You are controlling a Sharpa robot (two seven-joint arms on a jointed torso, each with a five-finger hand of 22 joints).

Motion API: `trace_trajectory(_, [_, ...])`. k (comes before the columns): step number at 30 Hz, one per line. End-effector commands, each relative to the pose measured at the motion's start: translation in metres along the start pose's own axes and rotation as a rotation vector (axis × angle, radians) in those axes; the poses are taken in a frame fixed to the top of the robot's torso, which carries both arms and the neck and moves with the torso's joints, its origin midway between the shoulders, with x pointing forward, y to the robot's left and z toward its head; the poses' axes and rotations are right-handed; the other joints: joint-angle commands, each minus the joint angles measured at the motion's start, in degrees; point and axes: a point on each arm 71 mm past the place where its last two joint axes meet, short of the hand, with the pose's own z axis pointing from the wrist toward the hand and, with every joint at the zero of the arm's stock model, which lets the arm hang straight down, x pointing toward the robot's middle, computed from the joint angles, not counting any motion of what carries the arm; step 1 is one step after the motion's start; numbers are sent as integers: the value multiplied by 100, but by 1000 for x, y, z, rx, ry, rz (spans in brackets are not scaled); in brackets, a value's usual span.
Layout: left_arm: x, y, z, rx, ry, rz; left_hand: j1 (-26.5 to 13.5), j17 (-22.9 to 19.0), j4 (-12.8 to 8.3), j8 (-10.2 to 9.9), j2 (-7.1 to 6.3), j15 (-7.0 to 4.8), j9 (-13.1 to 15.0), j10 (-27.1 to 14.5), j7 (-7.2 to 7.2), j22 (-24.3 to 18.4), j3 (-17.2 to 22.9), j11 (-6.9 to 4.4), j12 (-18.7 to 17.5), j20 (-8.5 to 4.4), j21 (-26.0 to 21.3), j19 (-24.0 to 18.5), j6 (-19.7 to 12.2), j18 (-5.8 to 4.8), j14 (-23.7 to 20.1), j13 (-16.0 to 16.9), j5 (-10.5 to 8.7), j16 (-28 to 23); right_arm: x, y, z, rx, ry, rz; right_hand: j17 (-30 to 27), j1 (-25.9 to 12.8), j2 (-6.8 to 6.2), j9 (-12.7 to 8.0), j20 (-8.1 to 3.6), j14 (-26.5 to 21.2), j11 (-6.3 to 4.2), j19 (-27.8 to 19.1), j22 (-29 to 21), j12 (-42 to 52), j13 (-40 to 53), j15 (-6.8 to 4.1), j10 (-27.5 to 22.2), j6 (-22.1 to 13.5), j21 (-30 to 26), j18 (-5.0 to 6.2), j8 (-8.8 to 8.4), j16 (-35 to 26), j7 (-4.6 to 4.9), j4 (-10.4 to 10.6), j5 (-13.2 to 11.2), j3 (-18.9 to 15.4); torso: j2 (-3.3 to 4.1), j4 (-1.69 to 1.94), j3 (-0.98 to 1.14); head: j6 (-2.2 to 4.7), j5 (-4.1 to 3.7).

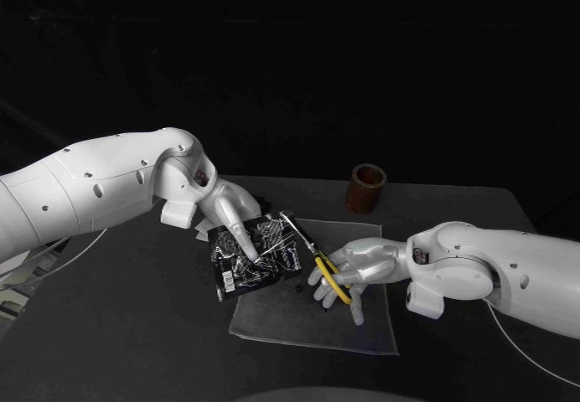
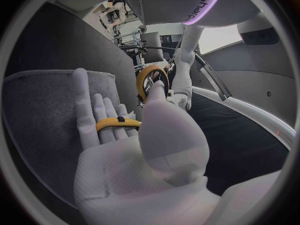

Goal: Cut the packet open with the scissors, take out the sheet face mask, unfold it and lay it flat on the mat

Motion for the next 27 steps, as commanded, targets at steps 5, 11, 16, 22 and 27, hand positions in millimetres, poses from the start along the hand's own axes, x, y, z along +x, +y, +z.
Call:
trace_trajectory(5, [13,-2,0,4,181,101,0,9,-40,22,51,-39,1024,29,18,6,10,-33,20,-47,38,-4,41,102,-15,7,23,-7,3,6,5,-40,19,7,-16,33,29,15,21,-3,9,-6,-9,92,10,-3,40,44,5,41,106,71,866,15,-21,47,2,0,5,7,5])
trace_trajectory(11, [13,-2,0,3,181,101,0,9,-40,22,51,-39,1024,29,18,6,10,-33,20,-47,38,-4,41,102,-15,7,23,-7,4,9,9,-50,27,6,-25,72,91,19,11,47,-6,16,-12,183,14,-19,119,119,20,44,205,134,862,19,-22,4,1,-6,2,5,1])
trace_trajectory(16, [14,-2,1,3,182,103,0,9,-40,22,51,-39,1024,29,18,6,10,-33,20,-47,38,-4,41,102,-15,7,23,-7,2,11,11,-65,10,12,-33,107,193,7,-17,208,-36,58,-15,313,13,-58,285,273,44,48,346,263,854,18,-24,-96,0,-4,2,0,2])
trace_trajectory(22, [14,-2,1,1,184,104,0,9,-40,22,51,-39,1024,29,18,6,10,-33,20,-47,38,-4,41,102,-15,7,23,-7,-2,13,11,-88,-23,22,-58,168,342,-49,-65,427,-78,111,-26,425,-5,-110,508,470,61,51,482,409,837,-30,-24,-242,1,-3,4,11,0])
trace_trajectory(27, [14,-3,1,1,185,104,0,9,-40,22,51,-39,1024,29,18,6,10,-33,20,-47,38,-4,41,102,-15,7,23,-7,-4,14,11,-94,-36,24,-75,186,393,-79,-77,478,-87,135,-29,443,-14,-122,563,518,67,51,506,440,834,-51,-24,-296,1,-7,4,20,-9])
